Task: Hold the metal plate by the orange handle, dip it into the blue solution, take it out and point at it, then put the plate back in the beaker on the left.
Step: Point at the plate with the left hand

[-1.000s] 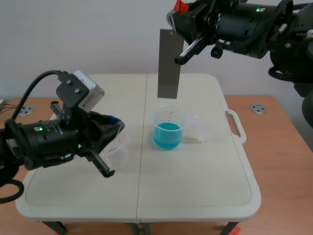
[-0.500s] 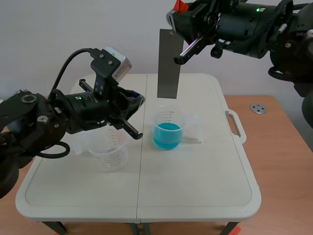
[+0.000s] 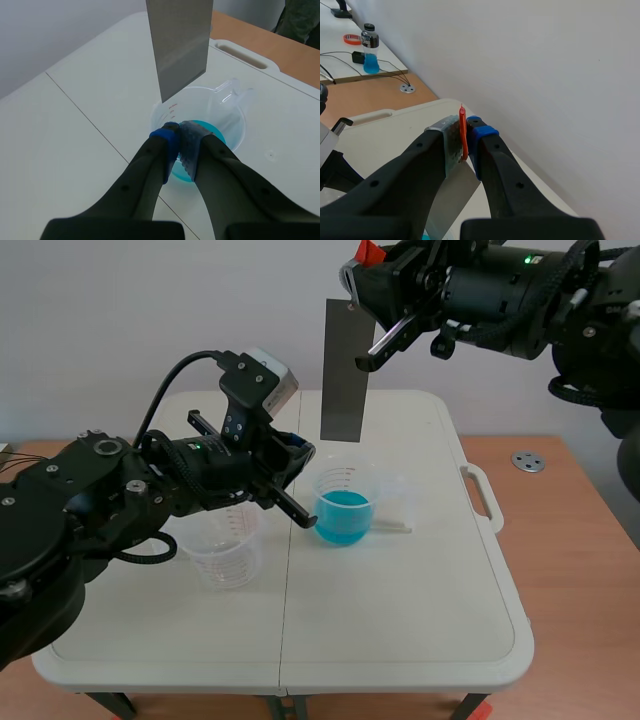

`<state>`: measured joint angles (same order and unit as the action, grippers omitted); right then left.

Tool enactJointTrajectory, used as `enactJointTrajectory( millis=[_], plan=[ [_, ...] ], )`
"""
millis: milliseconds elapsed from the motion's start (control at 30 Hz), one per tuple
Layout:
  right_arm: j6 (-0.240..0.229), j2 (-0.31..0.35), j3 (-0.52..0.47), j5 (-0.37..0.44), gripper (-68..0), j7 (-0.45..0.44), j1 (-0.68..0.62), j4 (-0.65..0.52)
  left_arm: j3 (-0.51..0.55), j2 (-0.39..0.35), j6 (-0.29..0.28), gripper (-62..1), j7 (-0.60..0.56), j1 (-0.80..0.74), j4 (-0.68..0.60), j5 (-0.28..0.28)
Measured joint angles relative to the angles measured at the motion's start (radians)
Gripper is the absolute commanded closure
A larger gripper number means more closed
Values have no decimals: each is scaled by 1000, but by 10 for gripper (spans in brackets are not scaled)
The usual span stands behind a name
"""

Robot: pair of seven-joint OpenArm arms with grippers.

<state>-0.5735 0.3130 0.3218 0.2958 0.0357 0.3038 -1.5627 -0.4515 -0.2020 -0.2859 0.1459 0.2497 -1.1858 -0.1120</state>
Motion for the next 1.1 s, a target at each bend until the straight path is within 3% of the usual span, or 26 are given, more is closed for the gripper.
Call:
enactJointTrajectory(
  millis=[700, 800, 867, 1100],
  plan=[
    [0, 0, 0, 0, -13, 0, 0, 0, 0, -17, 8, -16, -20, -7, -6, -8],
    [0, 0, 0, 0, -13, 0, 0, 0, 11, -74, 14, -16, -57, -55, -64, -14],
    [0, 0, 0, 0, -13, 0, 0, 0, 37, -126, 46, -16, -76, -116, -125, -22],
    [0, 0, 0, 0, -13, 1, 0, 0, 202, -332, 100, -16, -126, -401, -343, -57]
  ],
)
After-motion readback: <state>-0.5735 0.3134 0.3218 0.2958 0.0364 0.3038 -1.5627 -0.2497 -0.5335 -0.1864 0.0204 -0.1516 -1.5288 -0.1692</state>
